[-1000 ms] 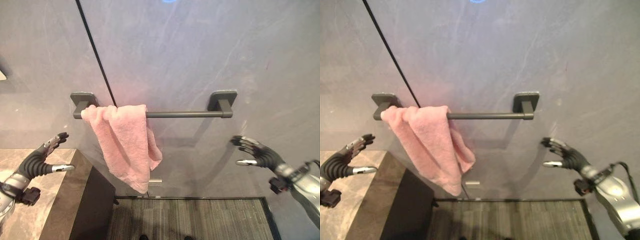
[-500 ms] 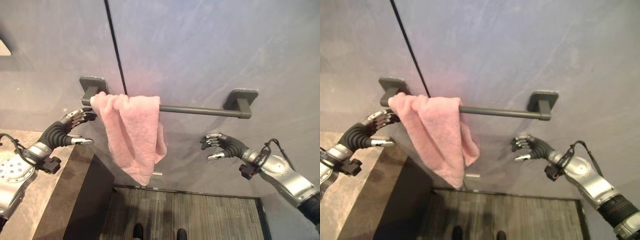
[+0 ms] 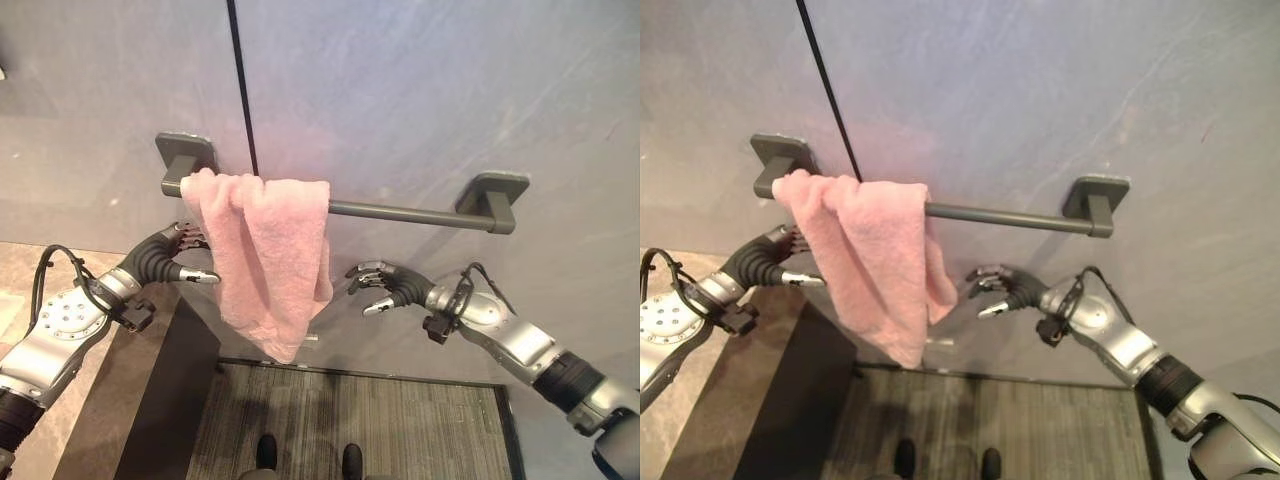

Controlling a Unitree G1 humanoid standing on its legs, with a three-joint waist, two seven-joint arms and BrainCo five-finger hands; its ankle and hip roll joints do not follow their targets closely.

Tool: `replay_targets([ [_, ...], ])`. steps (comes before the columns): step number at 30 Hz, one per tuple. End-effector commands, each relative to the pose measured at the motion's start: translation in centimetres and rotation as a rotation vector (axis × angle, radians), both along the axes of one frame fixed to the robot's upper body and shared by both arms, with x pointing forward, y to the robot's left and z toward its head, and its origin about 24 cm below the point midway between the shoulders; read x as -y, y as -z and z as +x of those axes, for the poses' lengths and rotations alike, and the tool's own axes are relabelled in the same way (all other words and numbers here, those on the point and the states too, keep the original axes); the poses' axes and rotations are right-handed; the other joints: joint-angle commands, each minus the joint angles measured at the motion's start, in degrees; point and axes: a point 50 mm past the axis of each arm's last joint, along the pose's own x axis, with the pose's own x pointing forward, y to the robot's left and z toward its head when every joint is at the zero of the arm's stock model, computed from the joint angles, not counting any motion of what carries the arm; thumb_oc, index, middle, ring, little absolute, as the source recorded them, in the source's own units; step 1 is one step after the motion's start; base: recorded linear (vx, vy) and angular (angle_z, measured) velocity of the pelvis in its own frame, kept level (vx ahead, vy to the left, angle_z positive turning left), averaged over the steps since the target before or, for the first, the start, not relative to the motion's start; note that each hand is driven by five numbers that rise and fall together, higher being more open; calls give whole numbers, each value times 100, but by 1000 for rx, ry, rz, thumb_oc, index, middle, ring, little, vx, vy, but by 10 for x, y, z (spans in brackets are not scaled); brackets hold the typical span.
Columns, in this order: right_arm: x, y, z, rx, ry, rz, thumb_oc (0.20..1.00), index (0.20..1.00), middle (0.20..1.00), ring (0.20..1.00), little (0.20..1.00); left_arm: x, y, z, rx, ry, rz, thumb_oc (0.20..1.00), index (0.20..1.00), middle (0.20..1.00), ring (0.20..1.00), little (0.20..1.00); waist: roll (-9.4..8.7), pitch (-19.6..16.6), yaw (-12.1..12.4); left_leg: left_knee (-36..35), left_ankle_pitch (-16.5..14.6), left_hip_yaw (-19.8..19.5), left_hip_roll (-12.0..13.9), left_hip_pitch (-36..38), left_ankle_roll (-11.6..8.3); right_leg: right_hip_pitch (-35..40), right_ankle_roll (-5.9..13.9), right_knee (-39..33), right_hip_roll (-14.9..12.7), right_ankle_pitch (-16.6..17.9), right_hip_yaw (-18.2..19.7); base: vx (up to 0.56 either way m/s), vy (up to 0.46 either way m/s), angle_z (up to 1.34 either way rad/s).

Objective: Put brush and paste in cup on sink, flatten towel.

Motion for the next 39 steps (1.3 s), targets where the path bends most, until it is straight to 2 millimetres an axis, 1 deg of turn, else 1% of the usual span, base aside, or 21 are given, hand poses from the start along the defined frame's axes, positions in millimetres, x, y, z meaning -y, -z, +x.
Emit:
replay_targets([
  [1, -15, -62, 30, 182, 20, 111, 1000, 1000, 1000, 1000, 1000, 14, -28, 11, 104, 63, 30, 1000, 1000, 1000, 1000, 1000, -151, -240, 155, 43, -63, 216, 433, -10, -345, -120, 681, 5, -804, 209, -74, 0, 0, 0],
  [3, -19, -62, 33, 173, 24, 109, 1000, 1000, 1000, 1000, 1000, 20, -30, 12, 107, 81, 26, 1000, 1000, 1000, 1000, 1000, -156, -247, 151, 43, -61, 211, 432, -21, -346, -118, 679, 5, -808, 210, -77, 0, 0, 0],
  [6, -24, -61, 37, 132, 35, 97, 1000, 1000, 1000, 1000, 1000, 30, -38, 10, 123, 131, 52, 1000, 1000, 1000, 1000, 1000, -174, -254, 157, 43, -58, 211, 433, -25, -353, -134, 673, 5, -796, 221, -69, 3, 1, 1],
  [8, -35, -59, 39, 82, -1, 72, 1000, 1000, 1000, 1000, 1000, 40, -46, 7, 128, 187, 66, 1000, 1000, 1000, 1000, 1000, -205, -265, 177, 43, -65, 215, 436, -7, -362, -118, 668, 5, -788, 217, -56, 0, 0, 0],
  [10, -37, -61, 40, 81, -10, 58, 1000, 1000, 1000, 1000, 1000, 42, -47, 7, 128, 198, 69, 1000, 1000, 1000, 1000, 1000, -215, -267, 186, 43, -67, 225, 440, 5, -367, -106, 667, 5, -788, 213, -50, 0, 0, 0],
  [12, -47, -59, 41, 37, -40, 65, 1000, 1000, 1000, 1000, 1000, 48, -51, 6, 126, 231, 94, 1000, 1000, 1000, 1000, 1000, -227, -292, 204, 43, -79, 223, 441, 33, -367, -81, 660, 5, -785, 215, -40, 0, 0, 0],
  [13, -47, -60, 41, 37, -39, 65, 1000, 1000, 1000, 1000, 1000, 48, -51, 6, 126, 231, 94, 1000, 1000, 1000, 1000, 1000, -227, -290, 206, 43, -79, 224, 441, 34, -367, -80, 660, 5, -785, 215, -40, 0, 0, 0],
  [15, -53, -58, 40, 6, -65, 74, 1000, 1000, 1000, 1000, 1000, 52, -51, 6, 107, 258, 79, 1000, 1000, 1000, 1000, 1000, -224, -331, 214, 43, -90, 217, 435, 48, -365, -57, 659, 5, -797, 215, -38, 0, 0, 0],
  [16, -53, -58, 40, 6, -65, 75, 1000, 1000, 1000, 1000, 1000, 52, -51, 6, 107, 259, 80, 1000, 1000, 1000, 1000, 1000, -224, -330, 215, 43, -90, 217, 435, 49, -365, -57, 659, 5, -797, 215, -38, 0, 0, 0],
  [21, -66, -60, 37, 21, -121, 55, 1000, 1000, 1000, 1000, 1000, 56, -48, 8, 86, 276, 96, 1000, 1000, 1000, 1000, 1000, -205, -360, 233, 43, -102, 202, 406, 66, -349, -19, 656, 5, -811, 214, -51, 0, 0, 0],
  [22, -67, -61, 36, 25, -128, 60, 652, 652, 652, 652, 652, 56, -47, 8, 82, 277, 91, 1000, 1000, 1000, 1000, 1000, -198, -365, 234, 43, -103, 201, 404, 68, -347, -21, 657, 5, -813, 216, -46, 0, 0, 0],
  [23, -70, -63, 35, 30, -149, 63, 200, 200, 200, 200, 200, 57, -45, 8, 67, 285, 77, 878, 878, 878, 878, 878, -190, -365, 241, 43, -100, 205, 407, 65, -346, -26, 658, 5, -816, 220, -43, 0, 0, 0],
  [24, -71, -61, 32, 25, -162, 72, 200, 200, 200, 200, 200, 58, -42, 9, 43, 293, 65, 435, 435, 435, 435, 435, -182, -363, 228, 43, -100, 203, 405, 64, -342, -27, 658, 5, -818, 219, -50, 0, 0, 0],
  [25, -71, -59, 30, 20, -163, 78, 200, 200, 200, 200, 200, 59, -40, 9, 25, 302, 59, 263, 263, 263, 263, 263, -170, -368, 216, 43, -103, 200, 401, 65, -340, -24, 658, 5, -821, 217, -44, 0, 0, 0],
  [26, -70, -59, 30, 20, -163, 78, 200, 200, 200, 200, 200, 59, -40, 9, 25, 302, 59, 200, 200, 200, 200, 200, -171, -369, 218, 43, -103, 200, 401, 65, -340, -24, 658, 5, -821, 217, -45, 0, 0, 0],
  [32, -70, -59, 26, 33, -166, 104, 200, 200, 200, 200, 200, 62, -32, 4, -13, 328, 44, 200, 200, 200, 200, 200, -139, -385, 198, 43, -113, 210, 395, 86, -332, -22, 657, 5, -825, 207, -40, 0, 0, 0],
  [35, -68, -56, 22, 28, -170, 113, 200, 200, 200, 200, 200, 60, -29, 2, -19, 318, 34, 200, 200, 200, 200, 200, -127, -378, 186, 43, -111, 214, 400, 89, -332, -18, 653, 5, -824, 209, -32, 0, 0, 0],
  [39, -63, -59, 16, 43, -173, 150, 200, 200, 200, 200, 200, 58, -29, -1, -15, 311, 22, 200, 200, 200, 200, 200, -113, -376, 164, 43, -109, 215, 410, 92, -327, -18, 650, 5, -816, 202, -34, 0, 0, 0],
])
